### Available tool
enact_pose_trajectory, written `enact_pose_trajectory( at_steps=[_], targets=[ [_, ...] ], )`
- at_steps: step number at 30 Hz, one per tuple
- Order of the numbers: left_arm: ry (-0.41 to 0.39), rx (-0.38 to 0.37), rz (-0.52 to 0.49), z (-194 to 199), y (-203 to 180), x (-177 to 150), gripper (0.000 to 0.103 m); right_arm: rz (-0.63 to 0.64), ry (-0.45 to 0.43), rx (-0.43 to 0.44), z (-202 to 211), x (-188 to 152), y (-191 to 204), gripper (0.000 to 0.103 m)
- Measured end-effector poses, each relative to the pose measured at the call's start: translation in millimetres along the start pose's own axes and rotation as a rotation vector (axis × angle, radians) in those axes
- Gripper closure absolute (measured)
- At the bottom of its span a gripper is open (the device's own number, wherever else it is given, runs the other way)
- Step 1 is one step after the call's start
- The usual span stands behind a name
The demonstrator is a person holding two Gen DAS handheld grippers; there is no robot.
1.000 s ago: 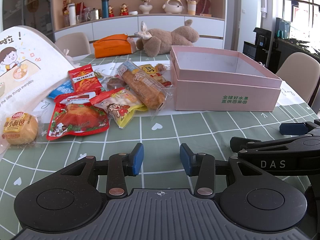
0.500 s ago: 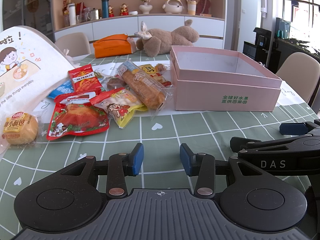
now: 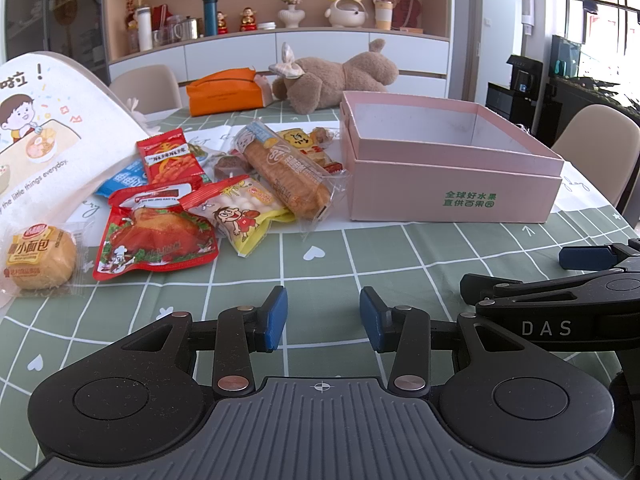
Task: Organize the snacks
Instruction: 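Move left gripper to the yellow bread bun while right gripper approaches the red-yellow candy bag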
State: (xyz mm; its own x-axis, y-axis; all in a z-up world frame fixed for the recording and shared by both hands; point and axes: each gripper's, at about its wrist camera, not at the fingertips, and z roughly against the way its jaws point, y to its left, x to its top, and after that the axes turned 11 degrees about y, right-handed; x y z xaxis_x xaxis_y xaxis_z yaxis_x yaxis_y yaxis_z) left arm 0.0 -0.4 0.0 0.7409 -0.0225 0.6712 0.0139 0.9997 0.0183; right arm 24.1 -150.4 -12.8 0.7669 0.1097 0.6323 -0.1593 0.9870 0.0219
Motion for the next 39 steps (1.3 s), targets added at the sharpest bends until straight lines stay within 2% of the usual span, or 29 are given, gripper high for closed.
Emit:
enact_pose_trajectory(
  at_steps=[16, 19, 23, 25, 27, 30, 34, 35, 36, 39],
  targets=[
    [0.000, 0.000, 0.000, 0, 0, 0, 0.057, 0.003, 0.006, 0.002, 0, 1, 0, 0.000],
    [0.013, -0.019, -0.011, 0, 2, 2, 0.058, 0.026, 0.087, 0.019, -2, 13, -3, 0.000],
    [0.131, -0.108, -0.052, 3, 18, 24, 0.059, 0.010, 0.228, 0.004, -8, 31, 0, 0.000],
    [0.165, -0.116, -0.046, 9, 35, 36, 0.058, -0.006, 0.281, -0.005, -8, 37, 1, 0.000],
    [0.180, -0.091, -0.031, 12, 58, 50, 0.058, -0.021, 0.307, -0.015, -10, 41, 6, 0.000],
    [0.212, -0.023, 0.010, 12, 102, 67, 0.059, -0.056, 0.304, -0.036, -11, 40, 13, 0.000],
    [0.194, 0.063, 0.081, 13, 161, 75, 0.059, -0.114, 0.322, -0.078, -13, 44, 29, 0.000],
    [0.197, 0.081, 0.091, 12, 173, 76, 0.059, -0.113, 0.321, -0.082, -12, 46, 37, 0.001],
    [0.201, 0.095, 0.098, 10, 185, 76, 0.059, -0.107, 0.311, -0.085, -11, 48, 46, 0.006],
    [0.216, 0.108, 0.141, 5, 217, 75, 0.060, -0.087, 0.261, -0.079, -3, 57, 80, 0.007]
  ],
)
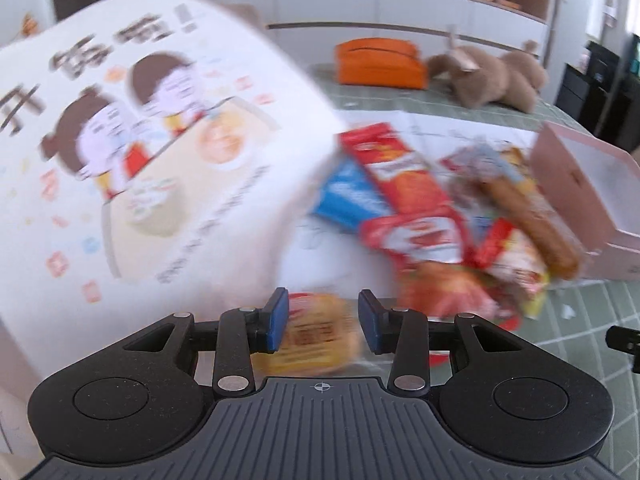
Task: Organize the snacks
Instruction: 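Move left gripper to the yellow bread bun while right gripper approaches the red-yellow candy bag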
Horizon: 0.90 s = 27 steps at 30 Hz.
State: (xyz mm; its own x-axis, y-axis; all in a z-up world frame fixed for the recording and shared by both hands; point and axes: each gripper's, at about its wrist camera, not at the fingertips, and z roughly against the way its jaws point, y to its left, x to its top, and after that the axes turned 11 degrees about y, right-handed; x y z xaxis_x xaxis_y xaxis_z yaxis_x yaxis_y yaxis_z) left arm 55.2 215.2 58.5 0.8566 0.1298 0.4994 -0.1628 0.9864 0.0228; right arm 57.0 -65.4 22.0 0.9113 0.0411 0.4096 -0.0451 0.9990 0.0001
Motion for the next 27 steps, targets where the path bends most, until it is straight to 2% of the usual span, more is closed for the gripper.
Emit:
enact_pose_trajectory(
  at_steps=[3, 6, 10, 13, 15, 18, 21, 27],
  targets=[
    [-0.004, -0.004, 0.014, -3, 14, -1, 0.059, -0.003, -0.017, 0.057, 15, 9, 32, 0.007],
    [-0.006, -0.033, 0.027, -6, 21, 1, 0.057, 0.030, 0.003, 0.121, 19, 15, 62, 0.007],
    [0.044, -0.126, 0.061, -9, 22, 5, 0.058, 0.119, 0.028, 0.157, 5, 32, 94, 0.007],
    [0.101, -0.208, 0.075, -7, 18, 6, 0.058, 0.157, 0.043, 0.149, -6, 50, 103, 0.016],
    [0.128, -0.228, 0.056, -7, 12, 7, 0.058, 0.183, 0.066, 0.174, -15, 61, 105, 0.026],
    [0.143, -0.221, 0.054, -5, 5, 5, 0.058, 0.213, 0.097, 0.161, -28, 70, 108, 0.033],
    [0.171, -0.206, 0.052, -2, 4, 4, 0.059, 0.254, 0.092, 0.212, -21, 70, 107, 0.033],
    [0.217, -0.086, -0.047, 11, -2, 7, 0.061, 0.292, 0.084, 0.276, -18, 79, 122, 0.033]
  ],
)
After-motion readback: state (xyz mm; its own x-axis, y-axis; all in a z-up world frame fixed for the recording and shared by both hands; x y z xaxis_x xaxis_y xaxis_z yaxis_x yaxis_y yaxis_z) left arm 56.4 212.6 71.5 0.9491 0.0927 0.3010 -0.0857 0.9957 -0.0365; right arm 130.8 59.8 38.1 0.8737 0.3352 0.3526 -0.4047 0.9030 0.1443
